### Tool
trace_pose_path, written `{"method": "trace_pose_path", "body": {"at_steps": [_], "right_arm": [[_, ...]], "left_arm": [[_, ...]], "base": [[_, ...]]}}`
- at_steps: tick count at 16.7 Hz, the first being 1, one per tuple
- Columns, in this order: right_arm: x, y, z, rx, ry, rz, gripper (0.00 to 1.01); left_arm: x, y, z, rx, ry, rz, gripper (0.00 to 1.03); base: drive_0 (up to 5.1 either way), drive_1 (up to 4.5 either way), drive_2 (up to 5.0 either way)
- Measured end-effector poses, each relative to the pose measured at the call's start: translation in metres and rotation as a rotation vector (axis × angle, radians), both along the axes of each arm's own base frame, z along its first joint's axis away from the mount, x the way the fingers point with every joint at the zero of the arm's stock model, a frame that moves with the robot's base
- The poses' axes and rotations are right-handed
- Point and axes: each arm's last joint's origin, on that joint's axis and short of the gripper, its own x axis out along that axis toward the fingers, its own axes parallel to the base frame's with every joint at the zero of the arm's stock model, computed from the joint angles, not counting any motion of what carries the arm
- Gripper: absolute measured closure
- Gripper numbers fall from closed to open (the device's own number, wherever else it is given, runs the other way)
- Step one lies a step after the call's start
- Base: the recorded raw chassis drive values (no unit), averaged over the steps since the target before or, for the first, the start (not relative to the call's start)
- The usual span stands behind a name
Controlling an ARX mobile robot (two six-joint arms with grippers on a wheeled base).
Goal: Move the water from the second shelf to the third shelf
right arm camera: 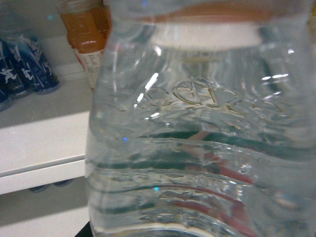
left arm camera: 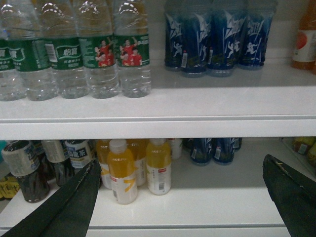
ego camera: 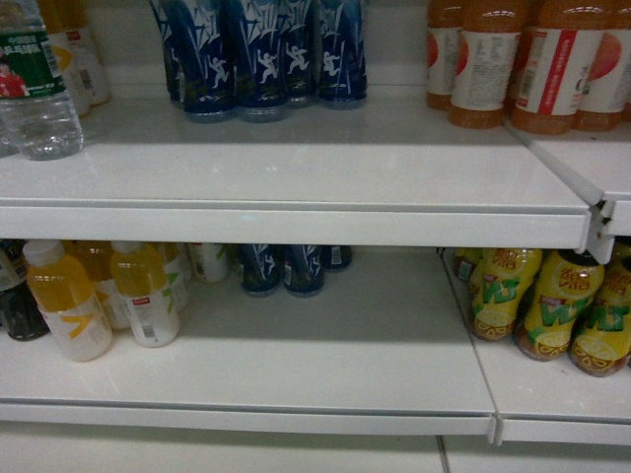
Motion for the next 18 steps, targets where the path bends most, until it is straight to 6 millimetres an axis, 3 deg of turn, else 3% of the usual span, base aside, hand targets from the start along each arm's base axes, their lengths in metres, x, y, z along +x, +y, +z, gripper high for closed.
{"method": "trace_pose_path", "body": {"at_steps": [18], "right_arm": [[0.0005,0.0002,-0.0005,0.0,0.005,0.004,0.58]], "left_arm": [[0.0,0.0,-0.0002,0.0,0.002,0.0,0.05]], "base": [[-4.9,3.31,1.6]]}}
